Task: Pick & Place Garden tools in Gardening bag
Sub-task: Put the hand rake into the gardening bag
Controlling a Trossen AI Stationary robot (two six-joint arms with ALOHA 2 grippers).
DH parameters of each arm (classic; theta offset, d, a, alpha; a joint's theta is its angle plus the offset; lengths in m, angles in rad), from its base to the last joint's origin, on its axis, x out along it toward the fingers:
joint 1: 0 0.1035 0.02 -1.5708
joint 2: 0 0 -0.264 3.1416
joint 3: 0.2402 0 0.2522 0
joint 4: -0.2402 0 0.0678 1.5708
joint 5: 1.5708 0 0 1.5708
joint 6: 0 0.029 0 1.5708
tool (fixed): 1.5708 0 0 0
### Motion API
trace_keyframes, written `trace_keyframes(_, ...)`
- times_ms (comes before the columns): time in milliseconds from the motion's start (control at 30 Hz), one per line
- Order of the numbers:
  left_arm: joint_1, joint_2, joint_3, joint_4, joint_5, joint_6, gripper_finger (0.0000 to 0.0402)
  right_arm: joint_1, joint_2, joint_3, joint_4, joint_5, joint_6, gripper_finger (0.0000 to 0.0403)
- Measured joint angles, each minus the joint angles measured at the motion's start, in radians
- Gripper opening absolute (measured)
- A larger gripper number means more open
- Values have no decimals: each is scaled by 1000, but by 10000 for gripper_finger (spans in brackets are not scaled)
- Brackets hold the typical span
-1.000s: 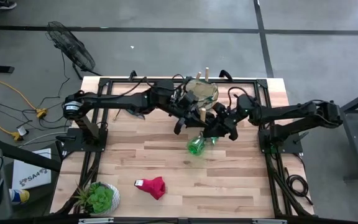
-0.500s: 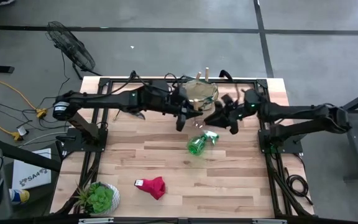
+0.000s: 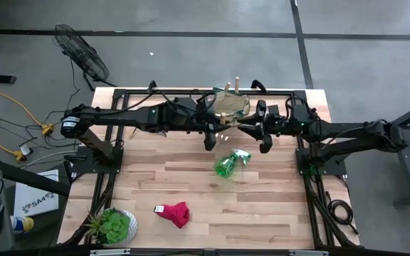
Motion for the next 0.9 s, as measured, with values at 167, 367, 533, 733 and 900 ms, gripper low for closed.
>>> trace_keyframes(167,0,0,0,-42,-65,10,61,33,13,0,35,70,-18,152)
trace_keyframes(367,0,1,0,-61,-142,32,61,128,27,19,42,318,-89,216)
trace_keyframes(533,0,1,0,-62,-217,84,61,209,86,86,46,541,-97,226)
trace_keyframes(733,0,1,0,-63,-320,171,61,246,216,175,105,687,-86,216)
trace_keyframes(900,0,1,0,-69,-399,223,61,247,309,256,117,733,-100,209)
